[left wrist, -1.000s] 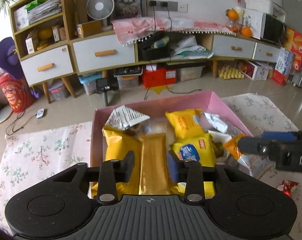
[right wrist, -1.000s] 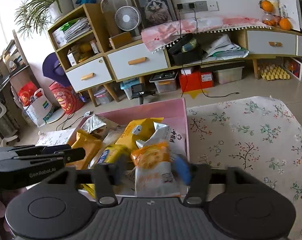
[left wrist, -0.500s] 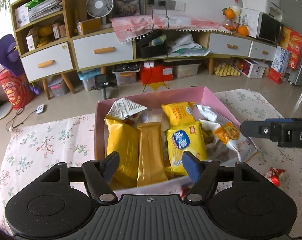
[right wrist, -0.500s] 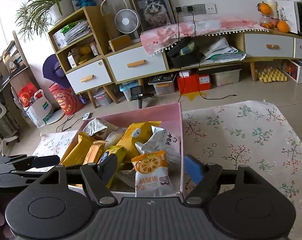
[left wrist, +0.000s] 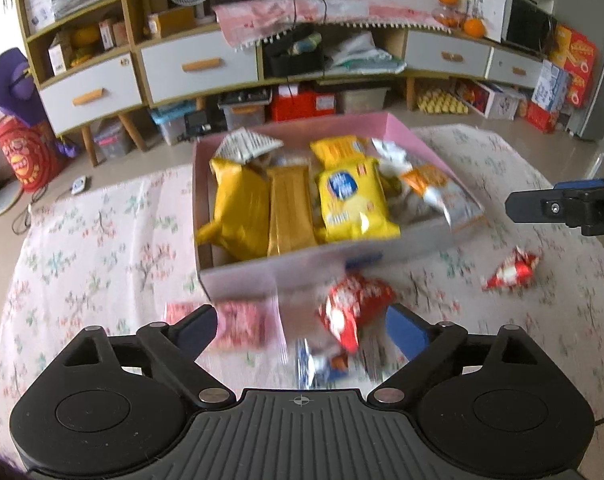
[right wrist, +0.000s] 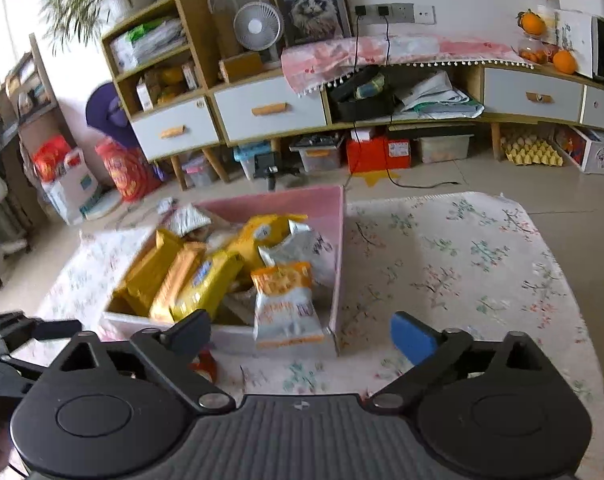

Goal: Organize snacks
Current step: 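Withdraw both tools from the box back over the remaining snacks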

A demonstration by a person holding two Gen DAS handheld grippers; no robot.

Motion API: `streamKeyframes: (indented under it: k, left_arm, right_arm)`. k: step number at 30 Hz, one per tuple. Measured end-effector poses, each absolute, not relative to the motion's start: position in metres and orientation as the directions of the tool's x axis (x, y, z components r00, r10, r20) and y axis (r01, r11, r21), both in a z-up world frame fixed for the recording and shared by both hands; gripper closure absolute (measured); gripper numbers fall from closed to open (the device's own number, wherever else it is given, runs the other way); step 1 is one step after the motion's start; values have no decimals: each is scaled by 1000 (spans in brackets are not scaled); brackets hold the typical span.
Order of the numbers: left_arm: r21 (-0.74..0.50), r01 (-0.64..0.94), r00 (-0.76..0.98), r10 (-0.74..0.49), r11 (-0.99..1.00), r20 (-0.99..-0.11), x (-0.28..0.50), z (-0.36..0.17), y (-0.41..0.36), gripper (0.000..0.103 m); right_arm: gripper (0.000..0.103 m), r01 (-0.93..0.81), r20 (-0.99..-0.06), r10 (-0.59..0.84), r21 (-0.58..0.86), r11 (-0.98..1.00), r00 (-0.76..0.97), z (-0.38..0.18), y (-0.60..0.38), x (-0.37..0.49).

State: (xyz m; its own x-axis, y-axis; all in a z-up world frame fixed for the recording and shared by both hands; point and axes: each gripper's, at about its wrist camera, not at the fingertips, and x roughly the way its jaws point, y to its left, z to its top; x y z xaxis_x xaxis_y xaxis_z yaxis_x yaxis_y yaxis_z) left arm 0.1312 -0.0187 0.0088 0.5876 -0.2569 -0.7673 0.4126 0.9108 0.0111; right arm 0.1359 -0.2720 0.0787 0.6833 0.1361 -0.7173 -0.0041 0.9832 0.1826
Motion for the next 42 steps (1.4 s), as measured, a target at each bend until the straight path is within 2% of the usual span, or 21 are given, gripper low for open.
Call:
streamKeyframes:
  k: [15, 24, 42]
  left_arm:
    - [44, 493, 535, -263, 869, -803, 96, -38, -14, 7]
    - [62, 516, 563, -283, 855, -777, 93, -50, -15, 7]
    - [-50, 482, 563, -353, 875, -747, 113, -55, -11, 8]
  right_arm:
    - [20, -158, -820, 56, -43, 986, 569, 38, -274, 91]
    - [20, -145, -839, 44, -42, 989, 542, 14, -289, 87]
    - [18, -148, -818, 95, 12, 989, 567, -3, -289, 109]
